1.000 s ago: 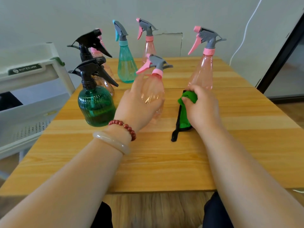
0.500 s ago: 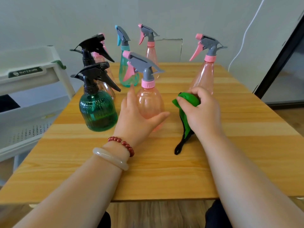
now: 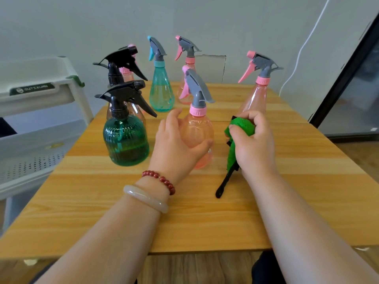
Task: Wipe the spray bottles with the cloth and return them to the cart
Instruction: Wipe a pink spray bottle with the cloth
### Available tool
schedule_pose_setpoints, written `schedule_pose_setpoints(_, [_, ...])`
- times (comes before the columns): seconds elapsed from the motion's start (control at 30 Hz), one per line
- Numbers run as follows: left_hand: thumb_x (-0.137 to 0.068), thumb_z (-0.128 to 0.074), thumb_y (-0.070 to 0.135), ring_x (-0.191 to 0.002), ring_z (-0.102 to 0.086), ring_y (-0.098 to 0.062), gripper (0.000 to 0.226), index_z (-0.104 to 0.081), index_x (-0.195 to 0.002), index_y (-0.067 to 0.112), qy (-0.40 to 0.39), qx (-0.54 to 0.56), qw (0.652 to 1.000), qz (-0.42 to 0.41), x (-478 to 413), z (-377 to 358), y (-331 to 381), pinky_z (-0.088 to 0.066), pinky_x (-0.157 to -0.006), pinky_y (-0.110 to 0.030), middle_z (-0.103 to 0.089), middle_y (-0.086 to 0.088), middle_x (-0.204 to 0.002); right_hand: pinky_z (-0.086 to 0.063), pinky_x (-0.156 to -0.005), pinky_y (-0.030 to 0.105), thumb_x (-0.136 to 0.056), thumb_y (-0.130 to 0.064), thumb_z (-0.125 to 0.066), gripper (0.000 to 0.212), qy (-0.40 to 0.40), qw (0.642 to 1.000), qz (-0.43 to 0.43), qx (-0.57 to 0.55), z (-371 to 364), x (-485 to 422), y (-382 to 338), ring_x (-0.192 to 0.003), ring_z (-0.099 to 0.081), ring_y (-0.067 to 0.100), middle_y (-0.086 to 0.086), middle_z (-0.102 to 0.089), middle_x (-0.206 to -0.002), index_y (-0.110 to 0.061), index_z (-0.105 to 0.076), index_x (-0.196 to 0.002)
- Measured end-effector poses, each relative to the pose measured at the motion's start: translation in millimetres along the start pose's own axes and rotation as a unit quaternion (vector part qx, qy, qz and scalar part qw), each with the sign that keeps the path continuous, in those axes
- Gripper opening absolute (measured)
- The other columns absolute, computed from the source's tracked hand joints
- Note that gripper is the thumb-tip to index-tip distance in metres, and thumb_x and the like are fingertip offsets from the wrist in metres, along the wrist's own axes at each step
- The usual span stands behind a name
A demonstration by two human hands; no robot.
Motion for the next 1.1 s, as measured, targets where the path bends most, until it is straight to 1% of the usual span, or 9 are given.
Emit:
schedule_pose_setpoints(0.1, [-0.077,-0.061,0.037,-0.138,-0.034,-0.011,0.097,-0.004,-0.155,0.032,-0.040,0.050,0.998,0.001,0.1,-0.6,0.2,-0.040,-0.111,-0.042,-0.036,0.014,-0.143,-0.053,-0.067,0.031,-0.083,-0.012,-0.066,0.021,-0.008,1.000,0.001,0.008,-0.9,-0.4,0.7,-0.080,-0.064,0.019,-0.005,-0.064,-0.088,-0.028,-0.057,-0.093])
schedule_pose_setpoints(0.23, [-0.079,-0.073,0.051,-0.144,-0.011,-0.001,0.110,0.002,-0.157,0.026,0.000,0.032,0.999,-0.006,0.2,9.6,12.6,-0.016,-0.115,-0.025,-0.010,0.008,-0.162,-0.048,-0.070,0.029,-0.077,-0.024,-0.063,0.015,-0.014,1.000,0.013,-0.008,-0.9,-0.7,-6.3,-0.082,-0.060,0.016,-0.005,-0.063,-0.089,-0.028,-0.057,-0.090])
schedule_pose_setpoints(0.4, [-0.080,-0.070,0.053,-0.131,-0.041,0.000,0.087,-0.027,-0.152,0.028,0.071,0.074,0.992,-0.071,-10.8,22.6,41.6,-0.039,-0.107,-0.025,-0.041,0.016,-0.145,-0.051,-0.081,0.037,-0.077,-0.023,-0.050,0.020,-0.060,0.997,0.049,-0.017,-7.3,1.1,-22.8,-0.098,-0.061,0.023,0.003,-0.063,-0.103,-0.036,-0.056,-0.091])
schedule_pose_setpoints(0.53, [-0.095,-0.060,0.034,-0.100,-0.053,0.017,0.047,-0.043,-0.139,0.035,0.060,0.097,0.988,-0.103,-20.1,20.2,53.2,-0.044,-0.087,-0.006,-0.051,0.031,-0.117,-0.049,-0.081,0.017,-0.087,-0.016,-0.069,0.028,-0.027,0.991,0.128,0.009,-2.0,0.7,-39.8,-0.098,-0.061,0.002,-0.010,-0.064,-0.106,-0.032,-0.057,-0.107])
schedule_pose_setpoints(0.63, [-0.102,-0.049,0.018,-0.092,-0.065,0.002,0.031,-0.054,-0.131,0.025,0.058,0.135,0.982,-0.117,-19.7,24.0,49.4,-0.054,-0.076,-0.014,-0.063,0.018,-0.106,-0.051,-0.083,0.021,-0.086,-0.022,-0.073,0.026,0.013,0.988,0.154,-0.005,10.6,-6.0,-53.3,-0.098,-0.062,0.004,-0.009,-0.066,-0.106,-0.030,-0.059,-0.106])
schedule_pose_setpoints(0.73, [-0.102,-0.048,0.016,-0.091,-0.069,-0.006,0.027,-0.051,-0.120,0.036,0.054,0.154,0.979,-0.120,-15.7,24.5,46.4,-0.058,-0.076,-0.024,-0.064,0.017,-0.104,-0.054,-0.088,0.029,-0.086,-0.025,-0.072,0.024,0.018,0.981,0.191,0.001,16.0,-17.4,-74.5,-0.103,-0.062,0.002,-0.017,-0.065,-0.107,-0.031,-0.063,-0.107])
schedule_pose_setpoints(0.8, [-0.102,-0.049,0.017,-0.092,-0.069,-0.004,0.020,-0.051,-0.115,0.032,0.056,0.173,0.978,-0.104,-15.6,22.2,43.0,-0.057,-0.080,-0.023,-0.065,0.014,-0.104,-0.052,-0.094,0.029,-0.087,-0.024,-0.069,0.025,0.007,0.965,0.256,0.053,13.1,-23.6,-92.7,-0.107,-0.061,0.004,-0.015,-0.064,-0.110,-0.024,-0.066,-0.112])
schedule_pose_setpoints(0.93, [-0.102,-0.050,0.019,-0.081,-0.065,0.009,0.009,-0.051,-0.105,0.027,0.066,0.188,0.976,-0.091,-14.1,16.3,41.1,-0.048,-0.070,-0.009,-0.066,0.014,-0.090,-0.031,-0.093,0.005,-0.091,-0.012,-0.062,0.026,-0.026,0.898,0.389,0.202,-8.9,-21.3,-109.6,-0.106,-0.055,0.010,-0.006,-0.062,-0.110,-0.007,-0.067,-0.116])
schedule_pose_setpoints(1.1, [-0.103,-0.046,0.013,-0.077,-0.061,0.016,0.010,-0.050,-0.103,0.022,0.082,0.190,0.972,-0.113,-8.0,16.2,45.9,-0.044,-0.066,-0.003,-0.061,0.018,-0.087,-0.032,-0.092,0.021,-0.091,-0.005,-0.061,0.026,-0.029,0.837,0.465,0.288,-20.8,-7.7,-98.6,-0.104,-0.055,0.030,0.009,-0.068,-0.114,-0.003,-0.067,-0.116])
Point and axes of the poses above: each hand's wrist, its own x-axis away from the middle knuckle, its own z-axis out of the back of the hand, y = z × x, the point moved 5 cm from there along -x, towards the middle knuckle
